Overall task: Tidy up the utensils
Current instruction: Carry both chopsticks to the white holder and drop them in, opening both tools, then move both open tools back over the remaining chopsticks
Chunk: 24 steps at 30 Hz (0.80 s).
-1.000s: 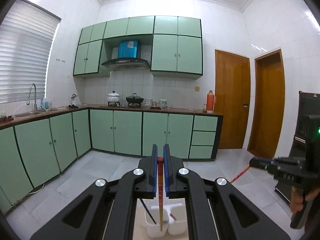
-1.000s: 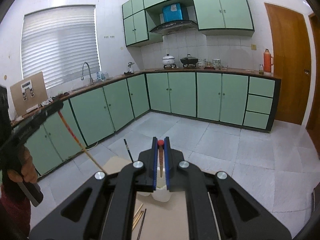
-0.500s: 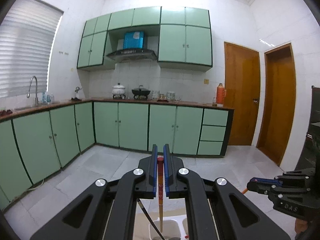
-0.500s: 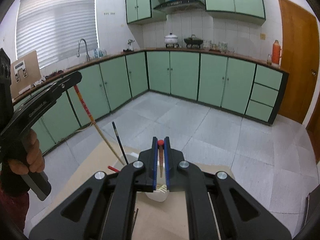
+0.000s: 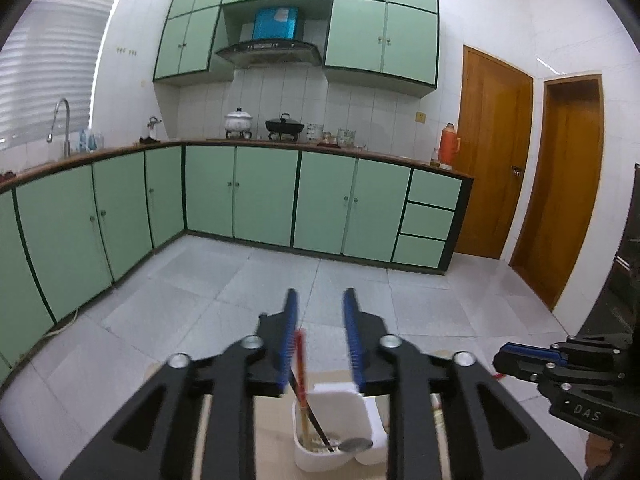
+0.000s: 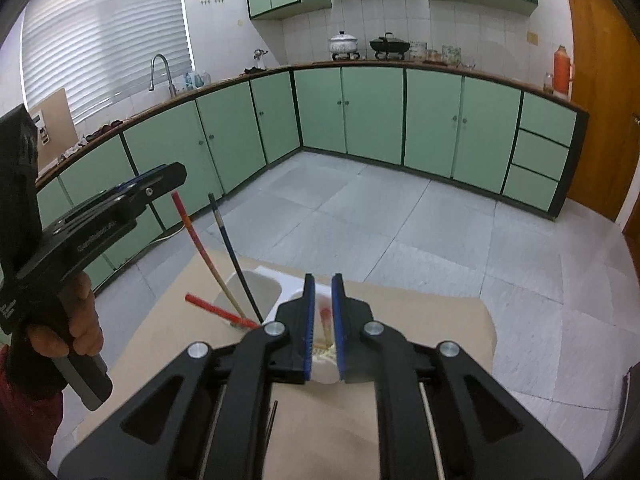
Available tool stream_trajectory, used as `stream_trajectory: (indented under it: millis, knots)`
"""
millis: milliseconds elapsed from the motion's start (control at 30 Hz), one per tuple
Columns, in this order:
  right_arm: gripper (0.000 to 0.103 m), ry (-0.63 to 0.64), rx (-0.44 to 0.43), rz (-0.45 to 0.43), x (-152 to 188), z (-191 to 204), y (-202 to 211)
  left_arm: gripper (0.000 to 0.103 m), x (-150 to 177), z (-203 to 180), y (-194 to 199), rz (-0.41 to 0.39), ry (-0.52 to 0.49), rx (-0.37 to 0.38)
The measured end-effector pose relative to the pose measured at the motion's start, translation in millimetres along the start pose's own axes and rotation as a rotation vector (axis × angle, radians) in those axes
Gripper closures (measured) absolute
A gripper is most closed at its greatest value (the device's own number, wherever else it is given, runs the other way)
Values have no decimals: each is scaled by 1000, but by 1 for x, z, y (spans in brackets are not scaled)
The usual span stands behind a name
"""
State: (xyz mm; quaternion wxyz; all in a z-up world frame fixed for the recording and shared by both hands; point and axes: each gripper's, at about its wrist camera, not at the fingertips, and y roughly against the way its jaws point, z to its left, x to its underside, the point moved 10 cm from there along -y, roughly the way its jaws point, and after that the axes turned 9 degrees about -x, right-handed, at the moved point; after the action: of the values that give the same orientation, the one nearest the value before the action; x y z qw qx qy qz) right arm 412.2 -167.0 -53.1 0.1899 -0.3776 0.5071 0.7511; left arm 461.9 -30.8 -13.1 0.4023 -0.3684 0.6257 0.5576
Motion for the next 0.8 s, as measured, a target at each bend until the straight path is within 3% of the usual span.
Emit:
stream_trajectory:
  millis: [167,333,400,500,800]
  knots:
    - [71,-27,17,-43,1,-4,17,52,1,9,17,-4,27,0]
    - [26,-48,103,-136,7,-12,52,28,3,22,50,-38,58,-22]
    - [14,-57,133,-175,13,-15,66,18,11,26,65,-52,58,-35]
    - [12,-67,158,-213,31,-15,83,11,31,29,86,-49,46,-40]
    - [9,-43,177,-274,108,3,102,8,115,26,132,20,-9,-56]
